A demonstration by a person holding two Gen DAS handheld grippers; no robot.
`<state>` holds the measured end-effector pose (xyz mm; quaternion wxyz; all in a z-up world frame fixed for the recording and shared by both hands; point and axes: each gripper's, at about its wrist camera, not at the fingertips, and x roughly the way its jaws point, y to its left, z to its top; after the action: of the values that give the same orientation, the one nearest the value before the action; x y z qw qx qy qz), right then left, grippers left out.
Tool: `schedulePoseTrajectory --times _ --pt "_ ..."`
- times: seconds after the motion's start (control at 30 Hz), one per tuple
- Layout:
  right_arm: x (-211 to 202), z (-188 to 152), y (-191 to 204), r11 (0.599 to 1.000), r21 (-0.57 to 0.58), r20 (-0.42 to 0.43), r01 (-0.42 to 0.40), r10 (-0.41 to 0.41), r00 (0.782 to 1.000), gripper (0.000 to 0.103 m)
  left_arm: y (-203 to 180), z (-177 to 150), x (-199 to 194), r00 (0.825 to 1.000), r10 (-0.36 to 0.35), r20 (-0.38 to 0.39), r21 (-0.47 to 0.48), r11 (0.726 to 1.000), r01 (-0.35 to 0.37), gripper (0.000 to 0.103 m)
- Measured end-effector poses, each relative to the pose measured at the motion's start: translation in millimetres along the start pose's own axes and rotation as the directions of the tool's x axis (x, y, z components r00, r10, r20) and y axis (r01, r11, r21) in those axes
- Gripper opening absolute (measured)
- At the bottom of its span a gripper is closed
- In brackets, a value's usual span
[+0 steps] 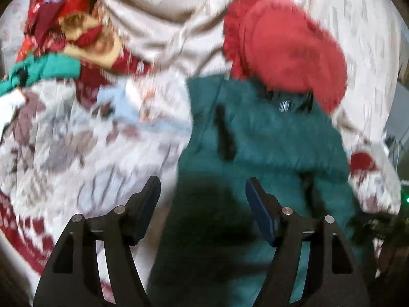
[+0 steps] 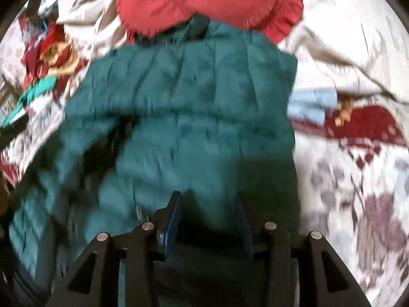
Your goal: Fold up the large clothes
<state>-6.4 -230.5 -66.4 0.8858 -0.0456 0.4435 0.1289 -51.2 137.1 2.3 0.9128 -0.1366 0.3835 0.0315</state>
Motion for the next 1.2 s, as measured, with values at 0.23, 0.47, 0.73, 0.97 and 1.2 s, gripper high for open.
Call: schedulePoseTrajectory --times 0.23,0.47,0.73,0.97,1.2 --pt "-40 -70 -35 0.998 0.061 0.112 0.01 -0.017 0.994 0.049 54 -52 0 0.992 -0.042 -0.117 -0.099 0.995 0.031 0.069" --pt "-48 -134 -80 0.956 0.279 0.175 -0.088 0.04 0.984 0.089 42 -94 -12 0.959 -0.209 -0.191 -0.074 0.977 0.199 0.069" --pt "-51 -158 -61 0.963 0.228 0.159 -0.142 0.107 0.982 0.09 44 -112 -12 0.917 -0.32 -0.236 -0.169 0.943 0.286 0.07" --pt "-63 -166 -57 0.922 0.214 0.234 -0.324 0.274 0.933 0.068 37 -108 -37 0.917 -0.381 -0.115 -0.114 0.922 0.369 0.023" --pt "-44 -175 -55 0.905 0.266 0.14 -0.332 0.304 0.942 0.068 35 -112 -20 0.93 -0.314 -0.19 -0.109 0.948 0.298 0.032"
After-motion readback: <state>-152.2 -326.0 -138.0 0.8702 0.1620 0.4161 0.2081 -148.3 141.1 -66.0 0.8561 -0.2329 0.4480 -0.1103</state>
